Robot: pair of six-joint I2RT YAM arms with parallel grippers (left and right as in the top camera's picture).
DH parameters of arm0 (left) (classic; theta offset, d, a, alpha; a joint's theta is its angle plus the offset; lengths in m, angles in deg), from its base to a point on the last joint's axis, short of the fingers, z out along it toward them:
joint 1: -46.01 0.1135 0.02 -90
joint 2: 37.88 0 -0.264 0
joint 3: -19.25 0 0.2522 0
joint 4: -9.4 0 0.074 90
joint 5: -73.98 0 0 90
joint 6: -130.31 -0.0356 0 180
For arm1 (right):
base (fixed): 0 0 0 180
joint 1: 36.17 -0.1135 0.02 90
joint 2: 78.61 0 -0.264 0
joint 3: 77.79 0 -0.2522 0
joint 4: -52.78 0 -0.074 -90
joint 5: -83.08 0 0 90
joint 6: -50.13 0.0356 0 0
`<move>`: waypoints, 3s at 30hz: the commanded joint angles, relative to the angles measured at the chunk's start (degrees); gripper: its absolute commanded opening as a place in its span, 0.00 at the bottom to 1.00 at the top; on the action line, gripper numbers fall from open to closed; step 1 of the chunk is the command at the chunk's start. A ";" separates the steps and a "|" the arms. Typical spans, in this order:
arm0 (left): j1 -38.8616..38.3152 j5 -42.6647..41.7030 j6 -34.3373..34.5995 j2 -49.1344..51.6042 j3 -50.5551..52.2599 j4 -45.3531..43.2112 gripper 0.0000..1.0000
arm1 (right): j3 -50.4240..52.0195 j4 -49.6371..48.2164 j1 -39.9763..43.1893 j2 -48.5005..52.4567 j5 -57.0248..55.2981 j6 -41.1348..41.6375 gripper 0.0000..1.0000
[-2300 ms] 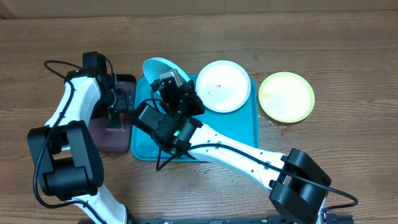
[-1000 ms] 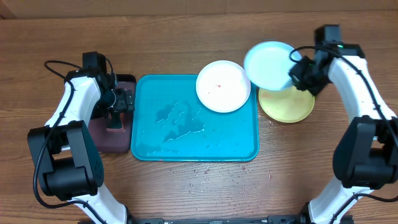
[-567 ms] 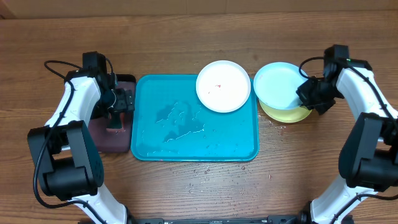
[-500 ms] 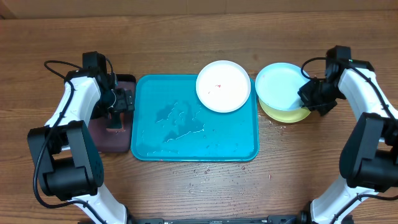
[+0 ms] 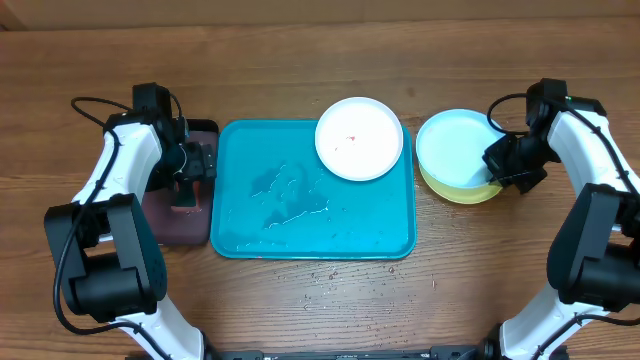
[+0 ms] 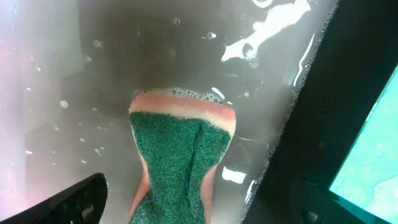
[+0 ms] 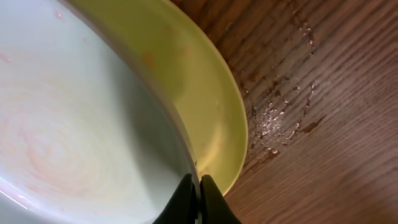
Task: Clean dirty plates on tray and stack at the side
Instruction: 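Lower the white plate onto the yellow plate and release, then move the right gripper to the next white plate and grip its rim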
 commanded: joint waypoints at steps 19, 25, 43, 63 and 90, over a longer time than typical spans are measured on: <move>-0.13 -1.70 0.44 -1.53 -0.66 -0.09 0.96 | -3.65 -7.34 -4.11 -1.77 19.26 -26.51 0.46; -0.13 -1.73 0.46 -1.53 -0.66 -0.09 0.96 | -3.54 -16.55 -11.06 -1.62 16.35 -31.39 0.61; -0.13 -1.75 0.48 -1.53 -0.66 0.15 0.96 | -3.54 -21.00 -24.00 4.57 3.26 -24.68 0.46; -0.13 -1.73 0.46 -1.53 -0.66 0.37 0.96 | -3.54 -23.93 -26.34 7.39 12.92 -23.67 0.04; -0.13 -1.29 0.46 -1.51 4.02 -0.98 0.79 | -3.56 -26.75 -42.34 7.39 5.77 -4.20 0.16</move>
